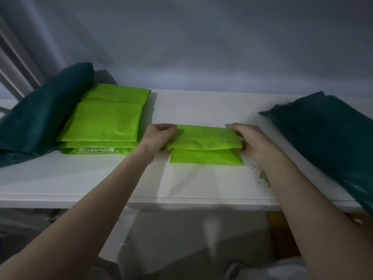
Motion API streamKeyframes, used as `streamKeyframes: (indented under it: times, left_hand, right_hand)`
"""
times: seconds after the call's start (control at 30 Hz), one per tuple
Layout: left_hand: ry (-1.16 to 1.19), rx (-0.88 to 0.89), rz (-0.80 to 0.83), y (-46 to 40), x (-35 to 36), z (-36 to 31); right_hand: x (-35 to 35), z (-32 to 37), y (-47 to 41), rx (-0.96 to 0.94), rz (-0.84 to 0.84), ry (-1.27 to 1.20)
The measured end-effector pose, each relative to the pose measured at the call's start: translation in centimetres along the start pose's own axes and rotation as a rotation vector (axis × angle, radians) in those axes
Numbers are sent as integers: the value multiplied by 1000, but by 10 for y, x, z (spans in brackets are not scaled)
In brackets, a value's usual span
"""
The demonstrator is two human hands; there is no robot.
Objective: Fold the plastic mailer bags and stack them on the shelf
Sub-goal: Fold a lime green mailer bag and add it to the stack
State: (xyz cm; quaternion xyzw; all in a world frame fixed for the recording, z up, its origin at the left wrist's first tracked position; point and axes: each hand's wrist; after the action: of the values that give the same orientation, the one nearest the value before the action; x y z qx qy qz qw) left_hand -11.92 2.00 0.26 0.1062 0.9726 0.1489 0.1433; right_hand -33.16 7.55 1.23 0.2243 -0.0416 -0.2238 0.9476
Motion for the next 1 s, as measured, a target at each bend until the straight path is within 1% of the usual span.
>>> streamKeyframes:
  times: [0.1,0.27,0.33,0.4,0.47,0.6,0.73,1.0]
  left_hand:
    - [18,-19,50,2,2,-2]
    - [17,-28,135,12,3,-3]
    - [-44,6,175,16,3,0]
    - [-144,58,178,17,1,5]
    - [-196,84,185,18,-1,7]
    - [-266,124,222,21,-3,8]
    - [-322,147,226,19,-4,8]
    - [-461,169,258,11,-3,14]
  right_hand:
    - [-2,-1,4,-6,35,53]
    - [-10,0,4,9,100,48]
    - [-13,-1,4,8,122,73]
    - [-15,-2,4,5,143,94]
    - [-16,-5,5,-2,171,134]
    - [-17,-9,9,-34,210,238]
    - [-19,-11,11,-74,241,320]
    - [-21,-14,12,-161,246,423]
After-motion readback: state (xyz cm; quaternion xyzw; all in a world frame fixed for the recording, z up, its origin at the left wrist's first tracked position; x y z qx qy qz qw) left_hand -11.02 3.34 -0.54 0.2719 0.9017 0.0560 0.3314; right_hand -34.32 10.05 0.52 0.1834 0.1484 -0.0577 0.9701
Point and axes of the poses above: each hand's wrist, its own y-axis away from the middle knuckle, its own x-axis out of the palm, z = x × y, and after that the axes turned 4 degrees about -y, right-handed
